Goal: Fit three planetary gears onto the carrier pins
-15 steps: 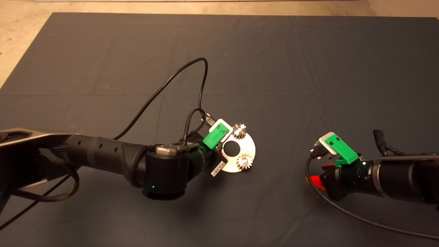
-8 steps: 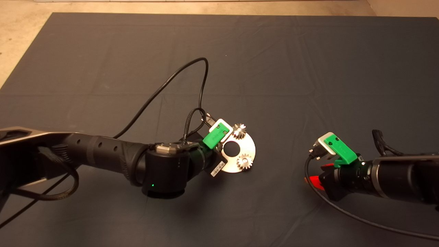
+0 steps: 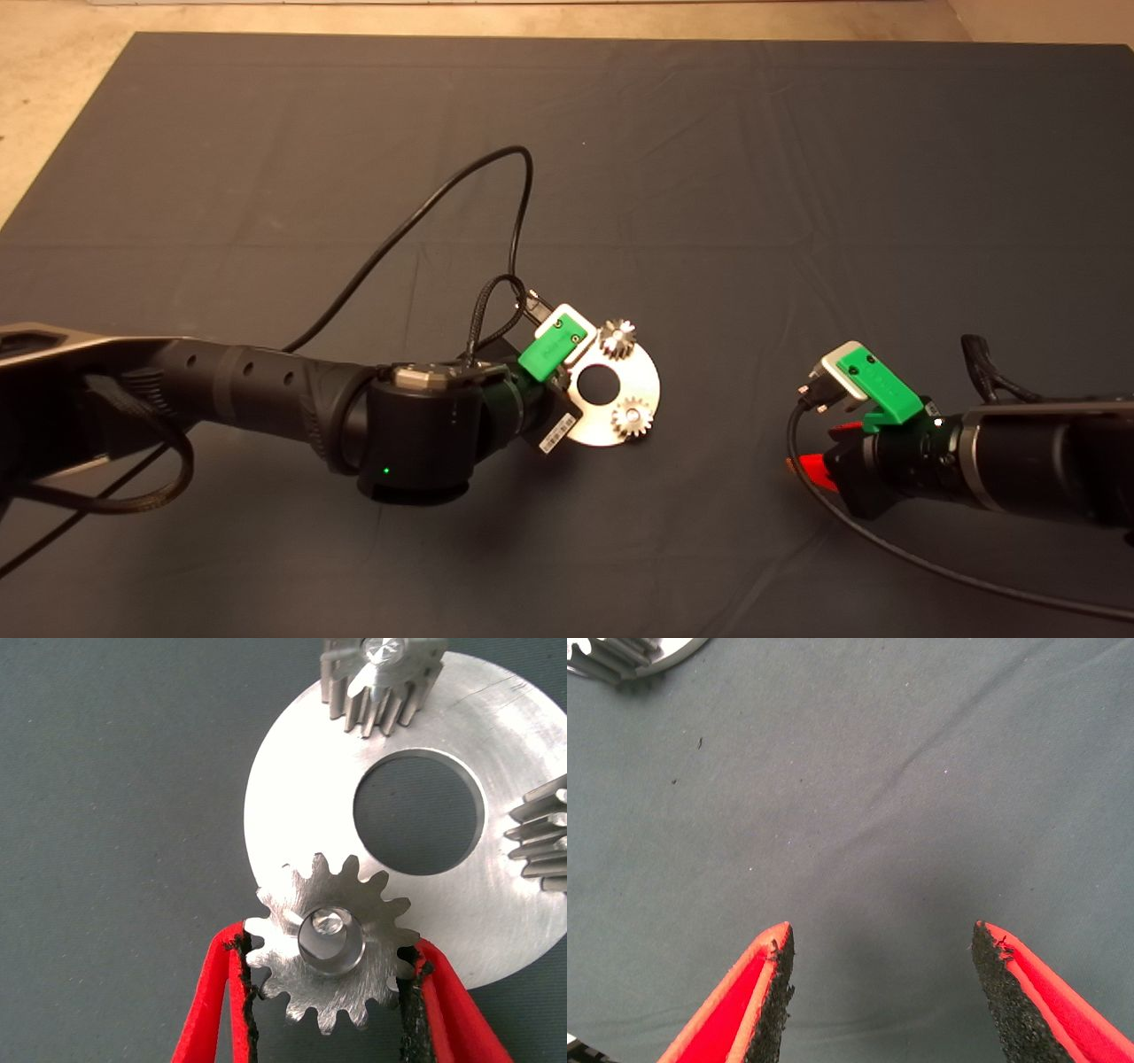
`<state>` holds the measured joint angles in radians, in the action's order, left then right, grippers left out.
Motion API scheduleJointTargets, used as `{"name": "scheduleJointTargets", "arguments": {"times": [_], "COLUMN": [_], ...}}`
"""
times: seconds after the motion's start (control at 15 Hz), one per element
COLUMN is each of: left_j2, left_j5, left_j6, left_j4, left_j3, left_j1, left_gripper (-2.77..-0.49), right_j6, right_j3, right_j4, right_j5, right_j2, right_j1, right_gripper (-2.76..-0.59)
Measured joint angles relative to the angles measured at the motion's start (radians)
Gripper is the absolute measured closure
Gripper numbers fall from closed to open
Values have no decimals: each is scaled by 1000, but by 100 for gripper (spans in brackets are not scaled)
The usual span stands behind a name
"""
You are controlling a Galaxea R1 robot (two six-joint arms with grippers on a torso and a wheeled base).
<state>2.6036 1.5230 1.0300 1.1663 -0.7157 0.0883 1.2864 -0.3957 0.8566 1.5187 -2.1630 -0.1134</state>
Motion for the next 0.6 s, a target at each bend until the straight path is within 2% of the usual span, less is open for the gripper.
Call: {"name": "scheduleJointTargets", "arguments": {"times": [0.6], "left_j2": [0], "left_j5": [5], "left_j6": [8], "left_j4": [-11], "left_j3": [3], "left_j1": [9], "left_gripper": [-69], "right_j6": [0], "right_j3": [0], "right_j4": [0], "right_j5": [0], "right_j2": [-1], "right_j1": [0], "right_gripper": [-147]}}
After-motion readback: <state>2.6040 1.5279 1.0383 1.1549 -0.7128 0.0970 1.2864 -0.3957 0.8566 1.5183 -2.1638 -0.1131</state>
